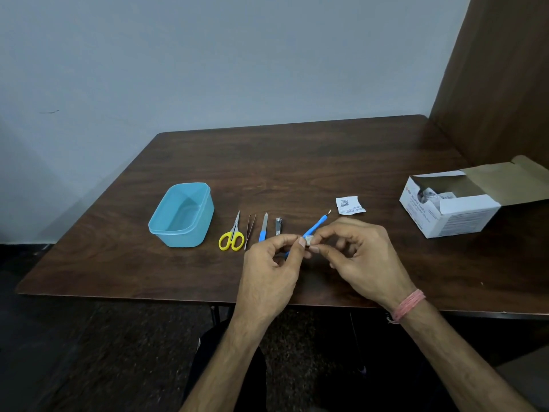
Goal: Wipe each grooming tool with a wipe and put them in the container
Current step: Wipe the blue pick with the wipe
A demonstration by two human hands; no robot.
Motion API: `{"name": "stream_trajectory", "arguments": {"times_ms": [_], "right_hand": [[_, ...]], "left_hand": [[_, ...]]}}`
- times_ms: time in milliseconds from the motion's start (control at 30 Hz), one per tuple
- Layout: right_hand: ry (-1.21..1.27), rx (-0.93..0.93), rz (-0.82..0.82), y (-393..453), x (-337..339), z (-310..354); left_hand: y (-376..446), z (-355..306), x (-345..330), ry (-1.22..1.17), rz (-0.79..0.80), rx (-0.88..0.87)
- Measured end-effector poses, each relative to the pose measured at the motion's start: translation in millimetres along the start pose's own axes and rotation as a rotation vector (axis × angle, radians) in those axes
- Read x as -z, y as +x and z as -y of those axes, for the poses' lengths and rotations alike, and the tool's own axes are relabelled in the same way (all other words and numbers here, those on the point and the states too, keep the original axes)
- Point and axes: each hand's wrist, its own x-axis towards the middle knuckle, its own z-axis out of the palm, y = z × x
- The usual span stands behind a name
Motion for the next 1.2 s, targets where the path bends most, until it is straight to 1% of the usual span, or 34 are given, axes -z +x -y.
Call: {"name": "stream_trajectory", "arguments": {"times_ms": [133,200,300,367,467,633,700,1033,1200], "right_hand": [[-0.032,0.008,0.053,0.2,1.1,3.2],[-0.047,-0.015,0.031,1.2,0.8,3.4],[-0.039,-0.1,-0.006,3.5,-0.3,-0.4],[-0.043,-0.125,0.031,3.9,-0.4,-2.1],[-0.051,-0.081,0.077,3.2,-0.2,0.0],[0.069,-0.108,-0.049,3.2,3.6,3.4],[0.09,-0.12,-0.064,3.1,3.1,3.1],[0.07,-0.151,-0.148,2.3,-0.1,-4.6],[0.022,-0.108,-0.158,1.6,-0.6,-3.8]], "left_hand": [[0.8,-0.3,-0.9,-0.002,-0.016,0.002],[0.5,-0.1,-1.2,-0.025,-0.055,0.003],[0.0,2.3,0.2,-0.105,-0.109,0.002],[-0.3,4.6,1.4,-0.125,-0.1,-0.027],[-0.6,6.3,1.2,-0.116,-0.07,-0.061],[-2.7,4.3,-1.5,-0.038,-0.03,-0.044],[-3.2,4.5,-0.9,-0.016,-0.024,-0.047],[-4.0,3.8,0.0,0.062,0.023,-0.038],[-4.3,3.3,1.1,0.063,0.031,-0.024]]}}
